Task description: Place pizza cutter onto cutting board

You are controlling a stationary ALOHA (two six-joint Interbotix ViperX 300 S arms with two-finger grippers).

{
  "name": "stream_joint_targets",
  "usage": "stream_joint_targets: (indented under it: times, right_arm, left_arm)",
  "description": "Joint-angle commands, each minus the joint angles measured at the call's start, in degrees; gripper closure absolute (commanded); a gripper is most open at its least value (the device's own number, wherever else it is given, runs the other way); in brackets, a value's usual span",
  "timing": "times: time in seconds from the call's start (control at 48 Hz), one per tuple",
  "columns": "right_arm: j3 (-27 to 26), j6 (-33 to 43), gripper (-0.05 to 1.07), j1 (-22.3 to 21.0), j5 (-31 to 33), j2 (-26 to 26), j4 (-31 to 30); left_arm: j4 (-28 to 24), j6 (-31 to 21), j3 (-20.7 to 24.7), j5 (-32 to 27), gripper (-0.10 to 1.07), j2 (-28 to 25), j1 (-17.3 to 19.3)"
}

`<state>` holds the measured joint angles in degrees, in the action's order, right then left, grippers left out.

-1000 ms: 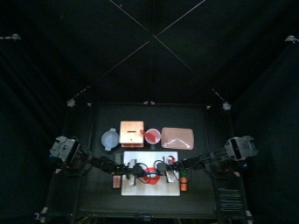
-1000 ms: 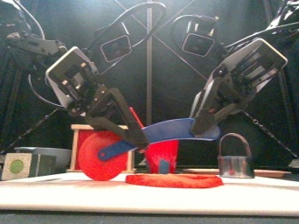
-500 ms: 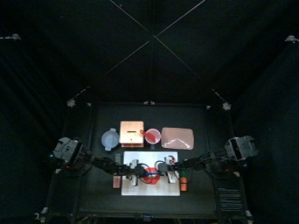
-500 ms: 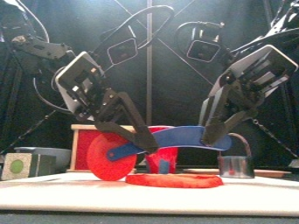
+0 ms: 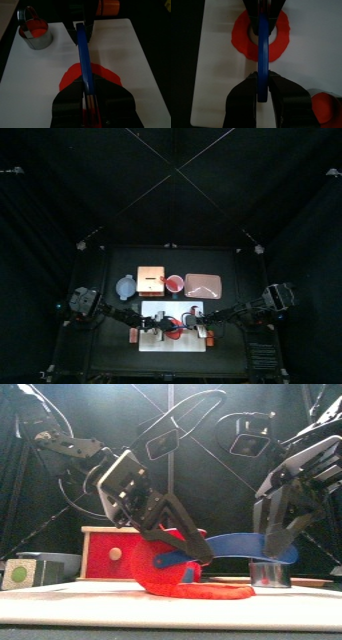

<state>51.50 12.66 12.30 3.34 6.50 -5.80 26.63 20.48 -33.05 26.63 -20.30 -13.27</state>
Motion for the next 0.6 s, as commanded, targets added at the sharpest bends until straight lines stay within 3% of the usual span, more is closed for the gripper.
stream_joint_targets:
  times: [0.0, 0.583]
  right_arm:
    - [-0.5, -0.1, 0.54, 0.1, 0.1, 2.7, 0.3]
    - [2.5, -0.1, 0.54, 1.3, 4.7, 7.7, 2.4]
  left_arm:
    - [-0.5, 0.4, 2.5, 0.2, 0.53, -0.5, 0.7]
    - [-2.3, 0.4, 9.7, -2.2, 0.53, -5.9, 1.2]
